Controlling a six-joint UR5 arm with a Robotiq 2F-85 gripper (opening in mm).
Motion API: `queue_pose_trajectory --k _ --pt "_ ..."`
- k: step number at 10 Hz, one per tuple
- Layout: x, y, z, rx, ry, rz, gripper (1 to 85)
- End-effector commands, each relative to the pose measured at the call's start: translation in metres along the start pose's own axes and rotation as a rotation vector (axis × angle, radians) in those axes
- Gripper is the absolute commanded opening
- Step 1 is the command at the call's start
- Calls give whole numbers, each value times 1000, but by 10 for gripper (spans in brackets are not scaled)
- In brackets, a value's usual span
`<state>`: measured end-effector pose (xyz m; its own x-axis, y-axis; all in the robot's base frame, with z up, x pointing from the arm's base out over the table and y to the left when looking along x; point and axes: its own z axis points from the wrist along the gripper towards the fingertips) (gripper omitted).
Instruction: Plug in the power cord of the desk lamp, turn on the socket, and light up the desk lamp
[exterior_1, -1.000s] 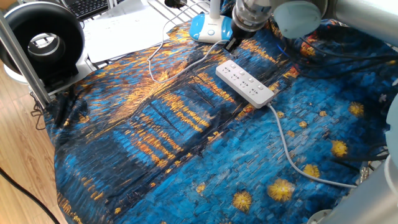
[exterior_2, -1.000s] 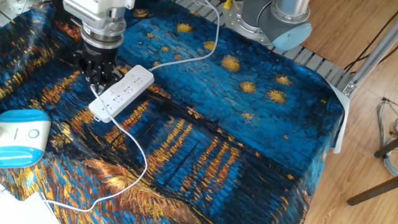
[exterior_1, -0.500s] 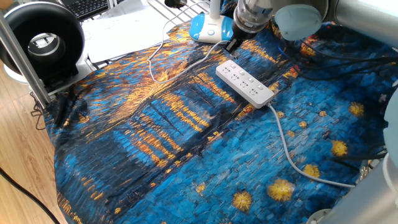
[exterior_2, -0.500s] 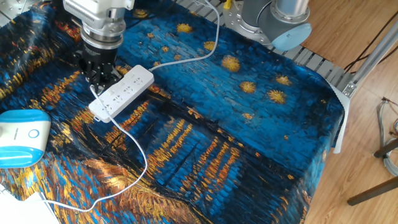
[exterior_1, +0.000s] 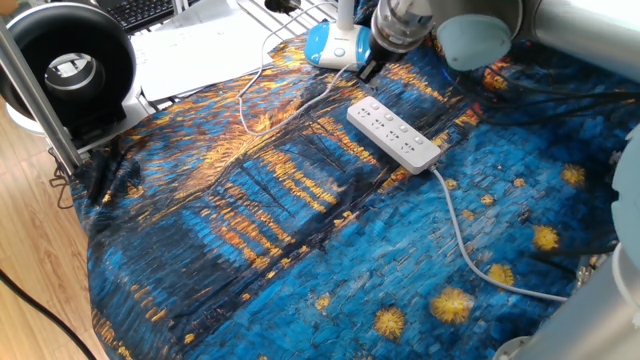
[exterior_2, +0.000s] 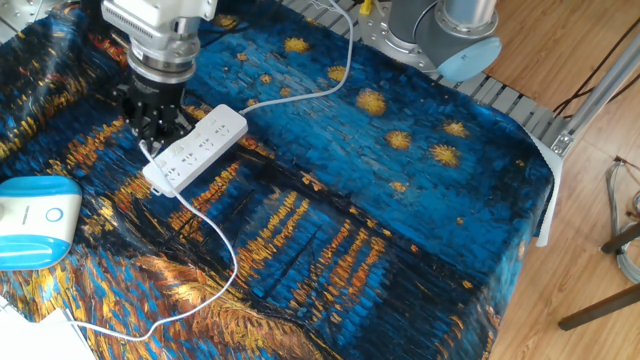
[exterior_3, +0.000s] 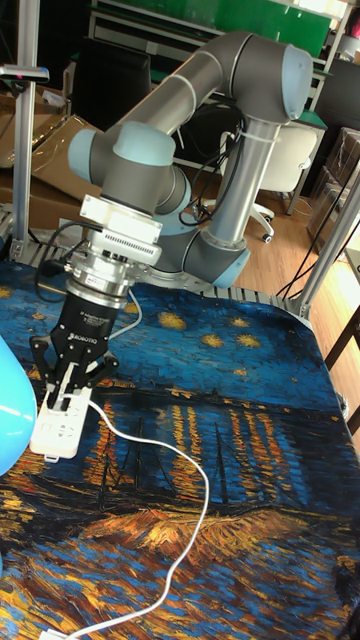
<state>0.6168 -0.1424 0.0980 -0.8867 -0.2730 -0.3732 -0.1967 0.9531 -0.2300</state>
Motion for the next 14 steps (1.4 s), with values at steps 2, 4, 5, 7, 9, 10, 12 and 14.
queue_pose_trajectory --k 2,4,5,7,9,10,12,14 --pt "-5 12 9 -13 -8 25 13" --pt "-2 14 13 -11 -18 39 13" --pt "1 13 13 -9 -13 45 13" --pt "9 22 15 -37 -11 90 13" --pt "24 24 14 -36 46 176 13" --pt "27 25 14 -39 62 210 13" --pt "26 19 12 -23 62 216 13" --pt "23 23 11 -39 54 214 13"
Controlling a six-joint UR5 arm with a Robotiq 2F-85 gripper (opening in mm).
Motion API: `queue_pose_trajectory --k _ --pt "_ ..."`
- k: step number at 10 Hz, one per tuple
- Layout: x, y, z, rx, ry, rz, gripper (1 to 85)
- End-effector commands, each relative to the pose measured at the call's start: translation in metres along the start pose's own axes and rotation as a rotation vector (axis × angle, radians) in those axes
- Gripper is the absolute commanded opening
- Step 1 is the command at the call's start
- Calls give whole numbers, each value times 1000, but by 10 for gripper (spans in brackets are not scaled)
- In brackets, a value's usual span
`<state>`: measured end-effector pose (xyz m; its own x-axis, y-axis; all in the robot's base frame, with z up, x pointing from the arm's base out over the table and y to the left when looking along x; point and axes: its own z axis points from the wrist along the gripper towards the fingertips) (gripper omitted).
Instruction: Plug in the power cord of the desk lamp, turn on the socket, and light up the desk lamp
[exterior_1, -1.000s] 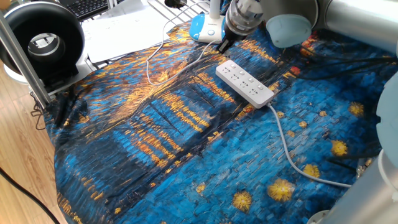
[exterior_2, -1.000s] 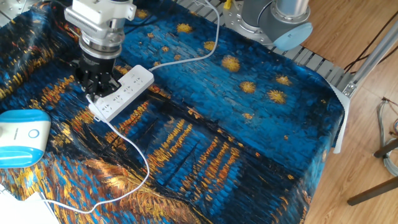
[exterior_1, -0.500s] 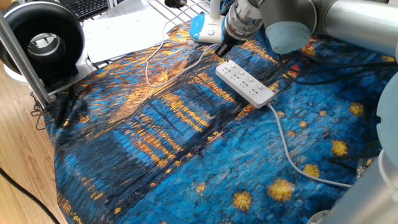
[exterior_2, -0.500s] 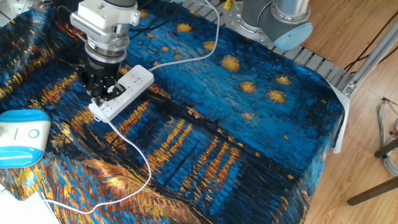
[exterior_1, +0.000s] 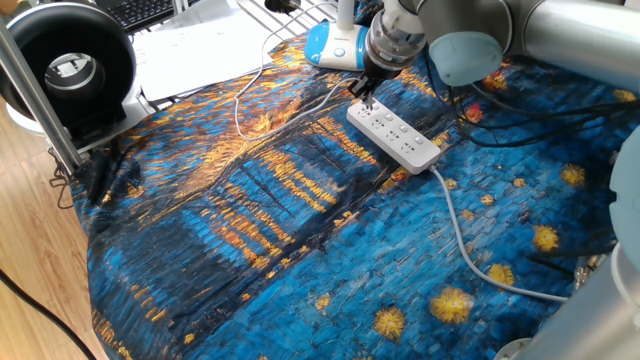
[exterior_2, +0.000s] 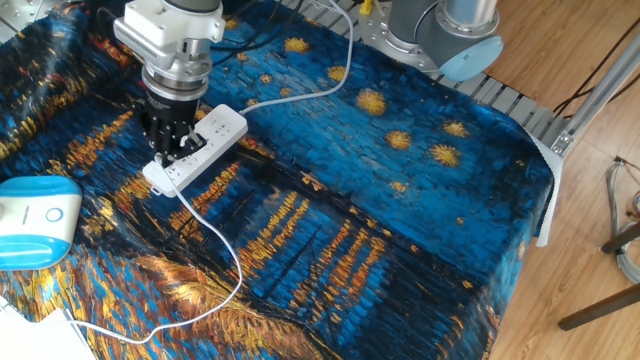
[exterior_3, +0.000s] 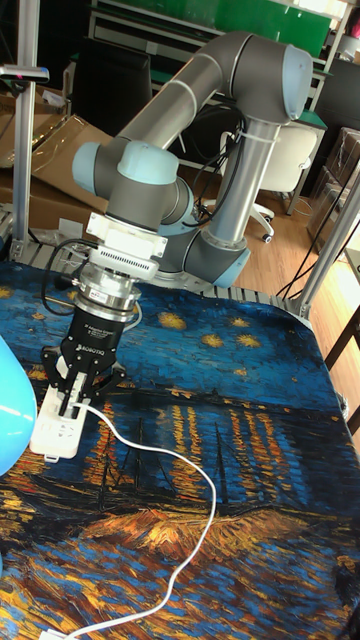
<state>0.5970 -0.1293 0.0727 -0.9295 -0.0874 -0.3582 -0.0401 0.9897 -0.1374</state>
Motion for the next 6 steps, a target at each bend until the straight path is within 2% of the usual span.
queue_pose_trajectory --k 1,3,6 --pt "-1 2 -2 -14 -2 23 13" --pt "3 -2 1 0 9 10 13" --pt "-4 -7 8 18 -7 -7 13"
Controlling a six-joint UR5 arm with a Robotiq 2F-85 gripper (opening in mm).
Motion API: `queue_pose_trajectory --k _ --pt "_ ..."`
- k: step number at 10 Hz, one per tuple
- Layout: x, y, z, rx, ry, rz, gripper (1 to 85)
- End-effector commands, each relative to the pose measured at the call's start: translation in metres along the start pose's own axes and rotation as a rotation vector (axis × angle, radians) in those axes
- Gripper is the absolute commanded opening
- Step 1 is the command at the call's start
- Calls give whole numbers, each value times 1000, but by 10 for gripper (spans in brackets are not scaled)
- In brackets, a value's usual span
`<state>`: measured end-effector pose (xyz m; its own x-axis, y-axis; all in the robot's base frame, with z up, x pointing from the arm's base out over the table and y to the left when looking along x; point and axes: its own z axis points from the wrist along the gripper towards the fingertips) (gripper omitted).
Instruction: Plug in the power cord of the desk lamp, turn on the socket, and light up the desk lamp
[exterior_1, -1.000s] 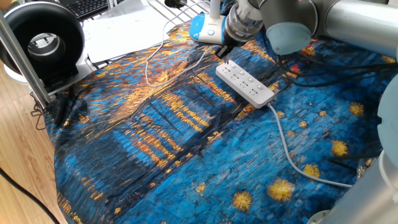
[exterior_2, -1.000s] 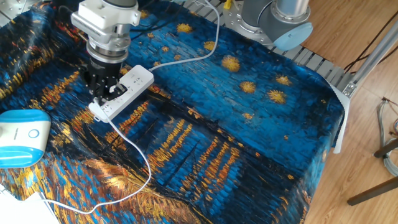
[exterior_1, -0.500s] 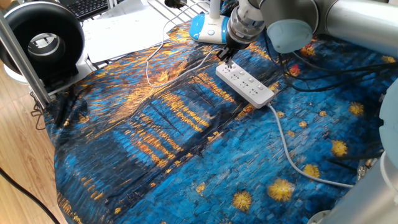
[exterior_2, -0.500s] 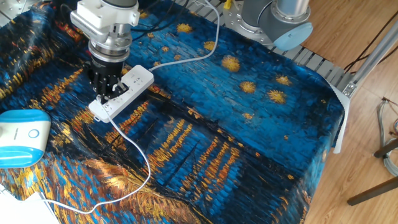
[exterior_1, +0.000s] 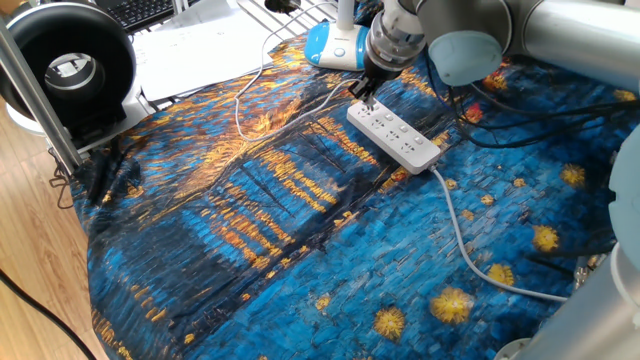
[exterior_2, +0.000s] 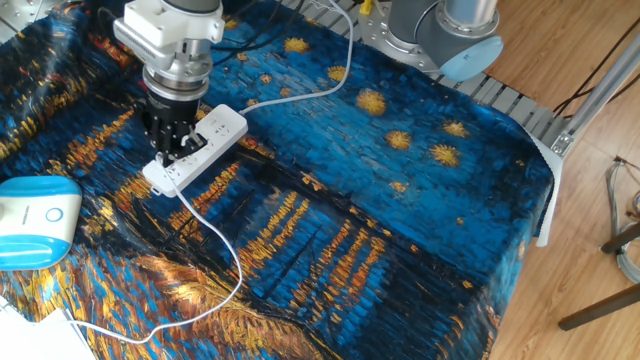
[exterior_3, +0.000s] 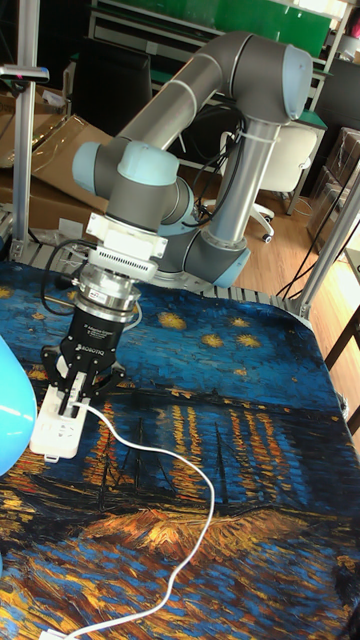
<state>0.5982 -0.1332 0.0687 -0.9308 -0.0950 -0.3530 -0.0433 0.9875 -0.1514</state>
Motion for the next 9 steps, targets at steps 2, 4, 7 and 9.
queue_pose_trajectory --k 2,4,7,9 --pt "-16 -10 -2 22 -22 -14 13" --pt "-22 -8 3 19 -47 -23 13" --pt "-17 -2 7 15 -43 -21 13" --pt "-16 -2 8 17 -50 -30 13"
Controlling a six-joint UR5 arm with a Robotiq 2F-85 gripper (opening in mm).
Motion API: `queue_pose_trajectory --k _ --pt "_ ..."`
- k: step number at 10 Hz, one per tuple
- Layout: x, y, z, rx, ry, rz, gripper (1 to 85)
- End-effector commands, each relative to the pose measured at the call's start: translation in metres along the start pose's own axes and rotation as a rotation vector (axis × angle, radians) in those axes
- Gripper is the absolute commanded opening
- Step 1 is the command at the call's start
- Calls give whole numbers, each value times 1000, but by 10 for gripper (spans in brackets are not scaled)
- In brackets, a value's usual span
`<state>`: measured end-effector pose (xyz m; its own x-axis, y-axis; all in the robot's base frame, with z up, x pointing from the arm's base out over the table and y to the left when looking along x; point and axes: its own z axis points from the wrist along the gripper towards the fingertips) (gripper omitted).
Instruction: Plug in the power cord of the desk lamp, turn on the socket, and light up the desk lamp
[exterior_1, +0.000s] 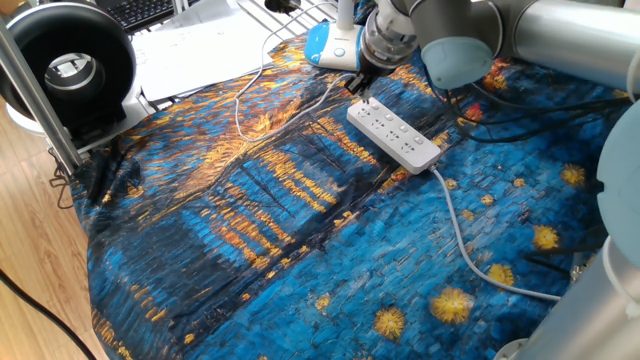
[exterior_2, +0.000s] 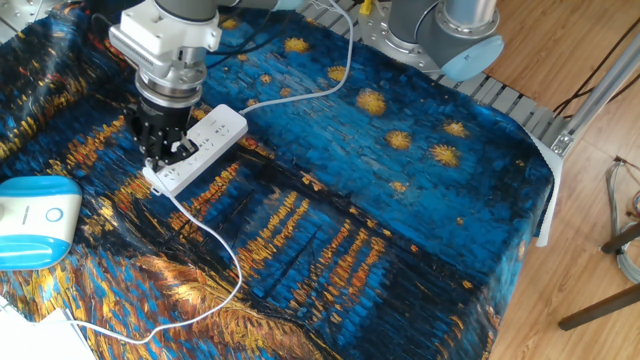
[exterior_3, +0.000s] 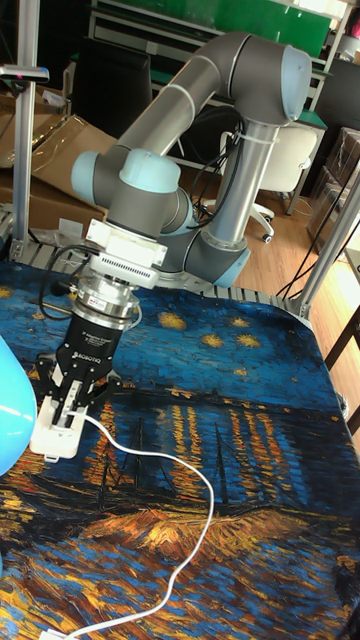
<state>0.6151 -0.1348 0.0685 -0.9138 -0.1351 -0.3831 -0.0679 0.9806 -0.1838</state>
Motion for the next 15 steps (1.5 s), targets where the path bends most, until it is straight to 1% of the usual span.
queue_pose_trajectory --k 1,2,4,6,8,9,10,11,15 --pt "4 5 4 -4 -14 13 13" --pt "7 5 6 4 -13 13 13" --pt "3 2 2 17 -12 1 13" --pt "-5 3 3 17 -35 -2 13" --pt "-6 3 4 18 -41 -6 13" --pt "-6 3 6 19 -41 -10 13" --pt "1 3 8 18 -21 -27 13" --pt "6 6 9 4 -5 -39 13" --pt "4 3 11 11 -21 -42 13"
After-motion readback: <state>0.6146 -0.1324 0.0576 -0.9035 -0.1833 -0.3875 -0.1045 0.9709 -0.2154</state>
